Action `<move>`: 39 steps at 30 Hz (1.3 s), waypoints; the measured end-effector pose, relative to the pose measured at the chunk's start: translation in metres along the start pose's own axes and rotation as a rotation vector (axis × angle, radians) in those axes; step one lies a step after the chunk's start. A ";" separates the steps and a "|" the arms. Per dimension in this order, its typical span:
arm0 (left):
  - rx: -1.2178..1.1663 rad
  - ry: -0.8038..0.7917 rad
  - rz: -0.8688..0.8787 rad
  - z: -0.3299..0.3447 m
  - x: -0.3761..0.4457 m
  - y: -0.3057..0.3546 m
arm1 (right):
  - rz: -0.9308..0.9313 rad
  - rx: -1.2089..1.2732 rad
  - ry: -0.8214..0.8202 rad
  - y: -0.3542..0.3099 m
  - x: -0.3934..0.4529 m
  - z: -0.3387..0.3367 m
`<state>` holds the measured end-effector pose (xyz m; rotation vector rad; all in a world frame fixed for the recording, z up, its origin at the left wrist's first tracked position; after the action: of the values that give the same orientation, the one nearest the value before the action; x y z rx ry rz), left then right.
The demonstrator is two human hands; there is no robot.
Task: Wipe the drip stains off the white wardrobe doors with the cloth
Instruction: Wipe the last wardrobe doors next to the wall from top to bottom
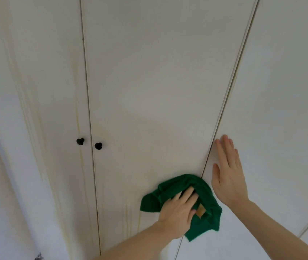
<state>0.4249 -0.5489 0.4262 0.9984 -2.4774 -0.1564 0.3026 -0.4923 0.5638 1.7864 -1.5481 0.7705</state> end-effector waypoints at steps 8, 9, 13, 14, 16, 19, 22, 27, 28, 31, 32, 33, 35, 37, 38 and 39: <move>-0.159 0.302 -0.231 -0.066 -0.013 -0.097 | -0.019 0.055 0.007 -0.007 -0.016 -0.013; -0.152 0.323 -0.274 -0.075 -0.015 -0.113 | -0.020 0.055 0.000 -0.007 -0.016 -0.010; -0.137 0.432 -0.486 -0.106 -0.020 -0.172 | 0.014 0.034 -0.013 -0.004 -0.016 0.005; -0.143 0.437 -0.559 -0.110 -0.020 -0.186 | 0.023 0.018 -0.014 -0.004 -0.016 0.009; -0.196 0.432 -0.716 -0.109 -0.020 -0.216 | 0.044 -0.017 -0.018 -0.004 -0.017 0.017; -0.376 0.366 -0.877 -0.092 -0.020 -0.242 | 0.063 -0.059 -0.033 -0.004 -0.017 0.026; -0.437 0.329 -0.922 -0.075 -0.018 -0.239 | 0.062 -0.089 -0.049 0.000 -0.017 0.032; -0.412 0.262 -0.901 -0.047 -0.012 -0.185 | 0.076 -0.109 -0.039 0.001 -0.018 0.035; -0.407 0.244 -0.877 -0.040 -0.012 -0.172 | 0.076 -0.112 -0.032 0.001 -0.017 0.036; -0.371 0.221 -0.791 -0.022 -0.011 -0.128 | 0.082 -0.099 -0.014 0.004 -0.018 0.036; -0.346 0.228 -0.744 -0.019 -0.011 -0.112 | 0.082 -0.088 -0.012 0.005 -0.019 0.036; -0.326 0.243 -0.686 -0.020 -0.011 -0.094 | 0.078 -0.074 -0.010 0.004 -0.019 0.036; -0.240 0.277 -0.551 -0.020 -0.009 -0.058 | 0.080 -0.045 0.001 0.004 -0.019 0.033; -0.118 0.243 -0.440 -0.014 -0.008 -0.032 | 0.084 0.004 0.025 0.004 -0.019 0.029; -0.094 0.178 -0.421 -0.006 -0.008 -0.024 | 0.088 0.037 0.037 0.003 -0.020 0.027; -0.094 0.115 -0.412 0.000 -0.009 -0.020 | 0.092 0.070 0.045 0.002 -0.020 0.025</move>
<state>0.4426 -0.5576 0.4173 1.4226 -2.1145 -0.3322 0.2980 -0.5002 0.5330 1.7448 -1.6005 0.9131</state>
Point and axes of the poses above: each hand's wrist, its own x-axis towards the middle knuckle, its own z-axis out of the palm, y = z × x, the point moved 6 cm from there along x, towards the middle knuckle, and after that the axes turned 15 degrees about -z, right-handed, at the moved point
